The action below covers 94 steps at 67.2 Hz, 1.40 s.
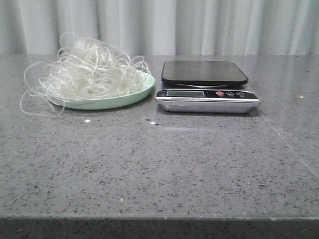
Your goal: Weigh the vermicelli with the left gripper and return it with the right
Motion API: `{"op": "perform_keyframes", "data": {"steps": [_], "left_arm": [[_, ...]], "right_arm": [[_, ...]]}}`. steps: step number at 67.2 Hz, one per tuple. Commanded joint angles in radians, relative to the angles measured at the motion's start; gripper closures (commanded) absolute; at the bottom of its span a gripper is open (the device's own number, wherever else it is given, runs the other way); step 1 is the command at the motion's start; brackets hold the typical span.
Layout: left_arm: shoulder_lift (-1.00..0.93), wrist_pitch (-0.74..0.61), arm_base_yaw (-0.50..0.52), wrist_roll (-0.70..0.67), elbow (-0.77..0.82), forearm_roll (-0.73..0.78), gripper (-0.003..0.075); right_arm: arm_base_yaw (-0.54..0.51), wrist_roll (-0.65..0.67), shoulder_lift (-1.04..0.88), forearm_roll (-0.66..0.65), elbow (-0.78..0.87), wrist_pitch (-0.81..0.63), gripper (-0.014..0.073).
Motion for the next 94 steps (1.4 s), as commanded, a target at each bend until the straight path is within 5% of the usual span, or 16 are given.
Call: {"op": "perform_keyframes", "data": {"steps": [1, 10, 21, 52, 94], "left_arm": [[0.014, -0.157, 0.104, 0.001, 0.024, -0.002, 0.0593], [0.014, -0.272, 0.214, -0.002, 0.096, -0.002, 0.0593], [-0.02, -0.435, 0.211, -0.028, 0.182, -0.002, 0.0593], [-0.059, -0.4, 0.022, -0.028, 0.179, -0.002, 0.0593], [-0.057, -0.4, 0.014, -0.028, 0.179, -0.002, 0.0593]], "right_arm": [[-0.006, -0.002, 0.01, 0.004, -0.026, -0.085, 0.0414], [-0.006, -0.002, 0.01, 0.004, -0.026, -0.085, 0.0414], [-0.006, -0.002, 0.01, 0.004, -0.026, -0.085, 0.0414], [-0.006, -0.002, 0.012, 0.004, -0.026, -0.085, 0.0414], [-0.006, -0.002, 0.012, 0.004, -0.026, -0.085, 0.0414]]}}
